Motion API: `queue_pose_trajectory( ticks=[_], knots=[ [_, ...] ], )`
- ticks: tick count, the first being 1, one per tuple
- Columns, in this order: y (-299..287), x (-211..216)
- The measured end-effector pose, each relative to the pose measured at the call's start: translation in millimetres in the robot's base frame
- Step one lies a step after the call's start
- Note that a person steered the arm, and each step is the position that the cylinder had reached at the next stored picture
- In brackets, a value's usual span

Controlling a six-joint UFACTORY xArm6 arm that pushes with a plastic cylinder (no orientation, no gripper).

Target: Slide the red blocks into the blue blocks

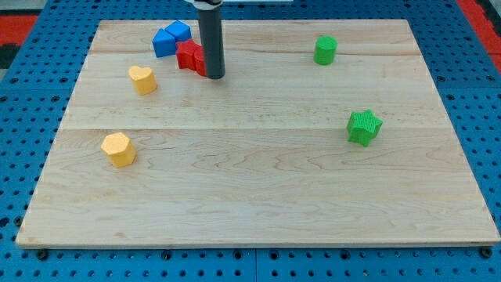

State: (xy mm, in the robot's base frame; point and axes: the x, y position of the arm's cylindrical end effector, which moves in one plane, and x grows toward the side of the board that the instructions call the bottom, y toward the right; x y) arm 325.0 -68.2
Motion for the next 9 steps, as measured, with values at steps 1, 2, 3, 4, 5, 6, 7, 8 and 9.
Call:
queue_pose_trajectory(
  ticks=[1,2,3,4,5,6,7,8,9],
  knots=[
    [-7.5,-23.2],
    [2.5,-21.3],
    [17.6,-4.7],
    [22.7,0.0],
    [24.9,0.0],
    [33.8,0.0],
    [37.0,0.0],
    [13.9,-29.3],
    [-9.8,-38.5]
  ],
)
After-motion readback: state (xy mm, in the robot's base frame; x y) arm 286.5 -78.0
